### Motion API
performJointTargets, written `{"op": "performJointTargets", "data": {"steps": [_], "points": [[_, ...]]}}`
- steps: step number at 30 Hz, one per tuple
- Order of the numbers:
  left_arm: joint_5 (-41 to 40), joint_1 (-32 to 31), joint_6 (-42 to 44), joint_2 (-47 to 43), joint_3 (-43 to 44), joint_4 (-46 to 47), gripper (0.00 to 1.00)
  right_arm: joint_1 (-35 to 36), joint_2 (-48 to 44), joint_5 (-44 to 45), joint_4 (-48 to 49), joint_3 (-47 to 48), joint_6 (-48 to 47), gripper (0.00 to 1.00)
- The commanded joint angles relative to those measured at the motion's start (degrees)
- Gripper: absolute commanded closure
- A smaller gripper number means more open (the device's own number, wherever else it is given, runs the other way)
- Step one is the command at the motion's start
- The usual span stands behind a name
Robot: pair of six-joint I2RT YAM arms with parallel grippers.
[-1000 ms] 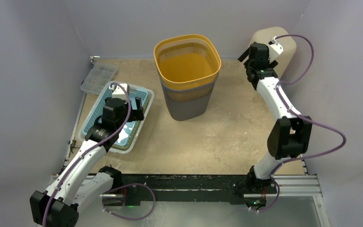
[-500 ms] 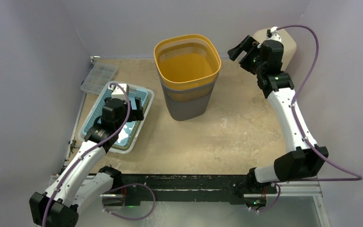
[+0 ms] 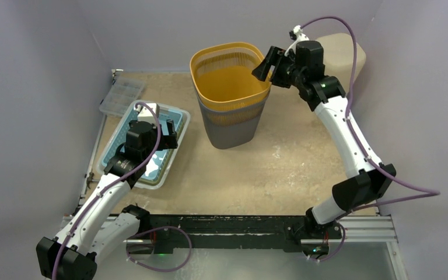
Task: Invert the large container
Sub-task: Pick up the container from the container.
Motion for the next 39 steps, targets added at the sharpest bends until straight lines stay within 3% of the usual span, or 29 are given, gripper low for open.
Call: {"op": "performJointTargets", "data": {"steps": [1,6,12,19,23,26,39], "points": [[0.6,0.4,0.6,-0.7,2.5,1.4,0.06,3.4,2.0,11.9,-8.7,8.0,-5.3,0.29],[0.7,0.4,0.6,-0.2,2.6,1.5,0.06,5.5,4.2,19.1,-12.8,12.8,-7.6,0.44],[0.8,0.4,0.6,0.0,2.5,1.6,0.07,7.4,7.1,21.9,-15.5,14.7,-8.6,0.47],[0.4,0.4,0.6,-0.1,2.5,1.5,0.07,10.0,10.8,24.6,-17.1,18.1,-9.0,0.59],[0.3,0.4,0.6,-0.1,2.5,1.5,0.07,10.4,11.4,28.1,-18.4,19.7,-8.4,0.72],[0.2,0.4,0.6,-0.2,2.5,1.5,0.07,10.4,9.0,29.4,-17.5,18.7,-7.4,0.87],[-0.7,0.4,0.2,-0.9,2.5,1.3,0.07,10.4,-9.9,26.3,-10.9,2.8,-0.5,0.97]]}}
